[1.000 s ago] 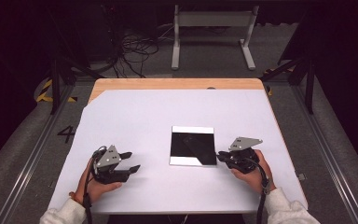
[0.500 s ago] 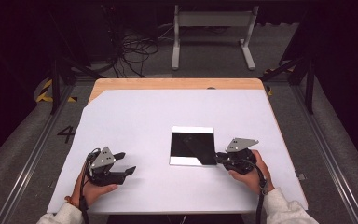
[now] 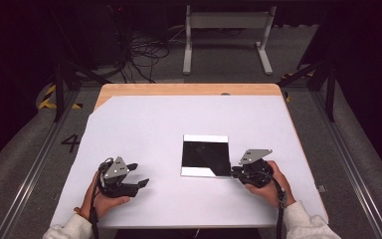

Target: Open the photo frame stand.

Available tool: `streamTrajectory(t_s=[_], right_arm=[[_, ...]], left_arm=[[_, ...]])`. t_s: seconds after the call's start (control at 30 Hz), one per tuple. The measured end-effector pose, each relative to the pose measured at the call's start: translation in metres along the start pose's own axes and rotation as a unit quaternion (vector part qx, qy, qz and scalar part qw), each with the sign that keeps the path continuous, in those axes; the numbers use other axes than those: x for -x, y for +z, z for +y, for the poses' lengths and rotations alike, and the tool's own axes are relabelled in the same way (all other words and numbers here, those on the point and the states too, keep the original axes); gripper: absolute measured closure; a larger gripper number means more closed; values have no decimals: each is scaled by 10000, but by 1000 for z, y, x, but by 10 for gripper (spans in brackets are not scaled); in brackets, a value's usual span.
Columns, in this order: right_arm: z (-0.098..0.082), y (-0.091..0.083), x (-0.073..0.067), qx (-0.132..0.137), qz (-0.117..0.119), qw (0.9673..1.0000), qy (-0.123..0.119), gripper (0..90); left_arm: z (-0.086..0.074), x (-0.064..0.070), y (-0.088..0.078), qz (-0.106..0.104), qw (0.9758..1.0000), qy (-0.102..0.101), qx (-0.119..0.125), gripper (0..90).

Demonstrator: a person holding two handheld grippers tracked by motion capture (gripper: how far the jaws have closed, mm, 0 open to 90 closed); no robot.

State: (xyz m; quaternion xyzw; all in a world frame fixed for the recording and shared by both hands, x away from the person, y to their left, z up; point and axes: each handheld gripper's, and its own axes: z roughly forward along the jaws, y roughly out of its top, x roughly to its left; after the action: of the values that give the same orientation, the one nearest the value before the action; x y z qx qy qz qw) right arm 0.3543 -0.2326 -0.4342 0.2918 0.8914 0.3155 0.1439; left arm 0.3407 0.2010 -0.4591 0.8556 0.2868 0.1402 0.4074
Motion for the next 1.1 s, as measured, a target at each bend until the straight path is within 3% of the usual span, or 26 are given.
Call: streamTrajectory(t_s=[0.23, 0.43, 0.73, 1.1], right_arm=[[-1, 2, -3, -270, 183, 9994, -119, 777], [-4, 1, -4, -456, 149, 9988, -131, 786], [0, 3, -7, -556, 146, 9982, -190, 831], [4, 6, -8, -608, 41, 9981, -80, 838]], left_arm=[[3, 1, 6, -45, 10000, 30, -36, 315], [5, 4, 8, -62, 9999, 101, -78, 315], [7, 6, 10, -39, 9998, 148, -115, 312], [7, 7, 11, -62, 9998, 135, -148, 306]])
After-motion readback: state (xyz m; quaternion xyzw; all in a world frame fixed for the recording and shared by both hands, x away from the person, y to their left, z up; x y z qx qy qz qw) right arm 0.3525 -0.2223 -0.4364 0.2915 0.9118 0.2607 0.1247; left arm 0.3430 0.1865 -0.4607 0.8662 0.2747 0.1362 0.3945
